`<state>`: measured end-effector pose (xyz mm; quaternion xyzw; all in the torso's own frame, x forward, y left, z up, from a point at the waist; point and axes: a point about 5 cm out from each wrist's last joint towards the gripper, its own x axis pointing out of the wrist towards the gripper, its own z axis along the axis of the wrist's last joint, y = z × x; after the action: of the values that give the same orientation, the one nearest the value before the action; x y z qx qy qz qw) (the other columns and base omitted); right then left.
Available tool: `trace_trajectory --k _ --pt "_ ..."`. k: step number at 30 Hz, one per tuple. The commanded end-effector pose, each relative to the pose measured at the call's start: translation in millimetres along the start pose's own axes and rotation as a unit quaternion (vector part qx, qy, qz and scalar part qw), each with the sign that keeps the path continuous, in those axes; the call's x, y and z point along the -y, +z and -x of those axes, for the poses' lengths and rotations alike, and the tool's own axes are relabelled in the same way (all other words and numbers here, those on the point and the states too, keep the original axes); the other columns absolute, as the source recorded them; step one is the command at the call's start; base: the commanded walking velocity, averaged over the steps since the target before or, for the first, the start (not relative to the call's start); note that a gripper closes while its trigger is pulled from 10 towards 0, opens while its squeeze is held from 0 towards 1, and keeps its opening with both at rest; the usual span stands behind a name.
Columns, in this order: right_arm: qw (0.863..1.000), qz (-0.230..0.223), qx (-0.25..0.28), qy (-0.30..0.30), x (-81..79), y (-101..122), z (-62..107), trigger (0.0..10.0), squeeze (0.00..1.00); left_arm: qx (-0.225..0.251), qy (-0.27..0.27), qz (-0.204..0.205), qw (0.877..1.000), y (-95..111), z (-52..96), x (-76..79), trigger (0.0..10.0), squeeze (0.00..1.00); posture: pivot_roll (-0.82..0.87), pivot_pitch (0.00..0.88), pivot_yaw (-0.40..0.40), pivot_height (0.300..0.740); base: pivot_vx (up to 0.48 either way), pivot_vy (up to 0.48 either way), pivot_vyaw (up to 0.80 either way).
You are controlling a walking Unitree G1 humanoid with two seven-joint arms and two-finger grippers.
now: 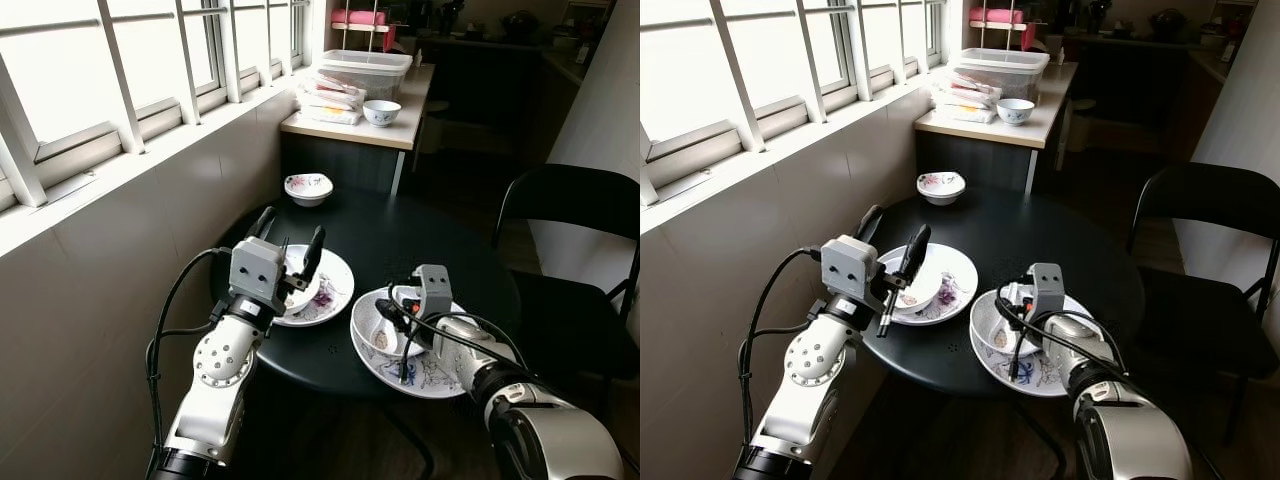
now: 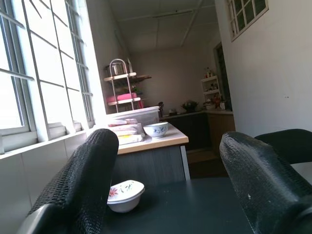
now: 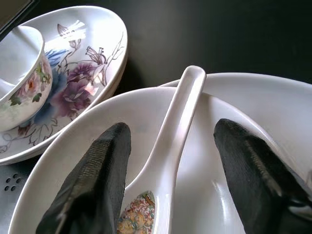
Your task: Kitchen organization
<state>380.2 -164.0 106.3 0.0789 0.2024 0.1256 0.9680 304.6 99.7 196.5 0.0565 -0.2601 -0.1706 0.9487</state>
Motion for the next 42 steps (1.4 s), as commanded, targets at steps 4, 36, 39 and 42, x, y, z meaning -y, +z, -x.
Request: trace_trajectory --k 4,36,39,42 --pt "1.0 -0.004 -0.003 -0.007 1.7 1 0.2 10.0 0.0 -0.01 -0.004 -0.004 1.0 -3 1.9 2.1 10.0 0.0 0.06 0.0 -0.051 0.74 0.0 0.0 0.0" --pt "0.985 -0.142 -0.034 -0.088 13.8 3 3.0 0.0 0.0 -0.035 -0.013 0.001 0.999 -12 4.9 6.2 10.0 0.0 0.05 0.0 -0.047 0.74 0.0 0.0 0.0" --pt "0.985 -0.146 -0.027 -0.085 11.5 7 2.0 0.0 0.0 -0.035 -0.014 0.002 0.999 -13 4.8 6.6 10.0 0.0 0.05 0.0 -0.047 0.74 0.0 0.0 0.0" --pt "0.986 -0.145 -0.017 -0.078 7.9 14 0.5 0.0 0.0 -0.035 -0.015 0.002 0.999 -13 4.7 6.7 10.0 0.0 0.05 0.0 -0.046 0.74 0.0 0.0 0.0"
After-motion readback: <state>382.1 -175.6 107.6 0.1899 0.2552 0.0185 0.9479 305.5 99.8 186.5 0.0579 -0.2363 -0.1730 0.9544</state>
